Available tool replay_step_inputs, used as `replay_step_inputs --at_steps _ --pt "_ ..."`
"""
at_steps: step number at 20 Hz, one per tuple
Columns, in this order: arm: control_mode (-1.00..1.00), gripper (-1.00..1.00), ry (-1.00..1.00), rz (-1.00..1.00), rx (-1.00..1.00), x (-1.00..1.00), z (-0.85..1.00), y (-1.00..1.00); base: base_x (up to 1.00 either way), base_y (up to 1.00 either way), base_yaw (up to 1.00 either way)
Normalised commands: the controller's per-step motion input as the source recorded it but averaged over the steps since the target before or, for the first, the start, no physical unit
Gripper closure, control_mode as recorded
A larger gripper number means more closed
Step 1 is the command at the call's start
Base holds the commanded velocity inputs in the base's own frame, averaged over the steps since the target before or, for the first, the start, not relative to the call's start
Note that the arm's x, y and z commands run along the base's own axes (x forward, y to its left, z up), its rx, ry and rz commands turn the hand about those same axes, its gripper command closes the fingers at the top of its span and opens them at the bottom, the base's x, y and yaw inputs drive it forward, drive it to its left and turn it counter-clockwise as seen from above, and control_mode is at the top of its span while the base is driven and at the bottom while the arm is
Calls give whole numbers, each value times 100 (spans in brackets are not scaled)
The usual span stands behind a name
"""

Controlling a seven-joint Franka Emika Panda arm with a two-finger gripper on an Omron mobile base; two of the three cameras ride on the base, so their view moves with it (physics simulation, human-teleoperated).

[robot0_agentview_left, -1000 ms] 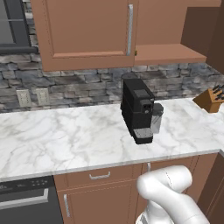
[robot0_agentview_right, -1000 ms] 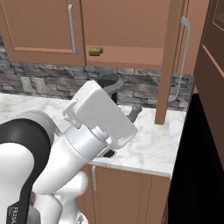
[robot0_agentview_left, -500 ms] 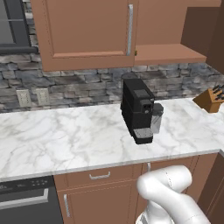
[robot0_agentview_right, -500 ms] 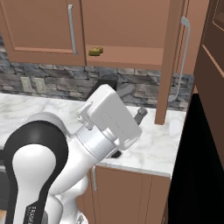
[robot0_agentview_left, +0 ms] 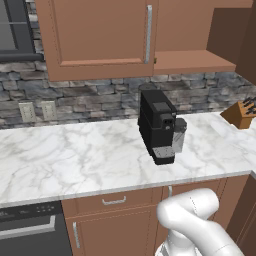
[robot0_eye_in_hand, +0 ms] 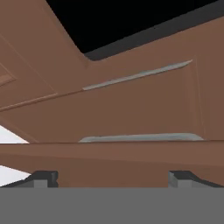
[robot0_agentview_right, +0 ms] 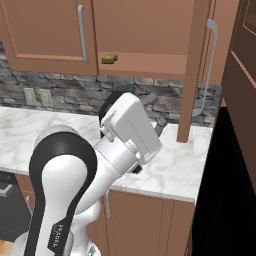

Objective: Pick up the sponge and bar soap from the sink, and place them back in the cabinet, and close the cabinet doors.

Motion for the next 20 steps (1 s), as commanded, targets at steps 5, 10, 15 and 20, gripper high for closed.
replay_step_inputs --at_steps 5,10,15,20 --pt "-100 -100 5 15 4 12 -1 0 0 0 0" --pt "-100 -100 1 5 4 -4 0 -11 0 0 0" --pt "-100 -100 0 0 1 -23 0 -14 0 0 0" --pt "-100 -100 0 0 1 -17 0 -14 0 0 0"
